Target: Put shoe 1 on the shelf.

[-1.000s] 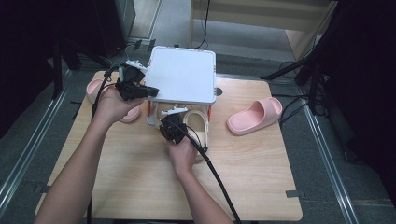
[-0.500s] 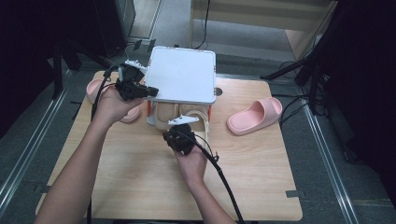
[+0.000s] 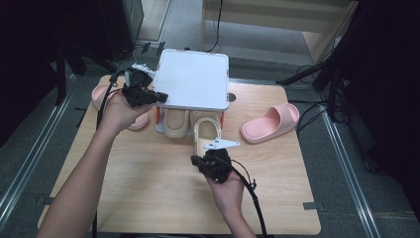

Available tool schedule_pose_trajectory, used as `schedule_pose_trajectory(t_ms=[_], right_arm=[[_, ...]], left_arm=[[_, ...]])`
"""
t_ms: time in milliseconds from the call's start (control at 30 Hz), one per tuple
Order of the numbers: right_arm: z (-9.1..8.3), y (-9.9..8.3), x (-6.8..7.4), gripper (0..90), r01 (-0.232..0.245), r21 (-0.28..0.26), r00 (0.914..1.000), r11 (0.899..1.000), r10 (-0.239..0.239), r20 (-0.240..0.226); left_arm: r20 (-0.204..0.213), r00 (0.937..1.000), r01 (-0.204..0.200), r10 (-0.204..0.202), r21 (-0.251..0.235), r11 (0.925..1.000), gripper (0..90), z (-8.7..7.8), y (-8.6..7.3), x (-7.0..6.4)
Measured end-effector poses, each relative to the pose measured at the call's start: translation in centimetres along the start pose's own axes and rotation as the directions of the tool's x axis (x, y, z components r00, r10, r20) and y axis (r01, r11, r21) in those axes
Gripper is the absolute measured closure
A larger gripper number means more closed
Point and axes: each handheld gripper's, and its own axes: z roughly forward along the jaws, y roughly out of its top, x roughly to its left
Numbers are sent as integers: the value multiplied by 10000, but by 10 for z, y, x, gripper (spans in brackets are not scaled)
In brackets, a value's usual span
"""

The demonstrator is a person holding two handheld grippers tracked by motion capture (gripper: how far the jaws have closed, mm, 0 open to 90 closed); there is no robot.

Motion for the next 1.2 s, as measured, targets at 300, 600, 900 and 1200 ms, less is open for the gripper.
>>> schedule_pose_trajectory(t_ms=[300, 600, 900, 1200], right_arm=[[-15, -25, -7, 896, 387, 414, 9988, 9984, -399, 276], [-21, -41, -21, 896, 163, 626, 9994, 9979, -183, 303], [-11, -37, -35, 900, 77, 795, 9976, 9968, -131, 680], [4, -14, -41, 900, 322, 618, 9973, 9976, -361, 642]], left_arm=[[-9, 10000, 35, -35, 19, 10000, 897, 0, 0, 0], [6, 10000, 39, -39, -11, 10000, 897, 0, 0, 0], [-9, 10000, 79, -79, 10, 10000, 897, 0, 0, 0], [-38, 10000, 63, -62, 29, 10000, 897, 0, 0, -1]])
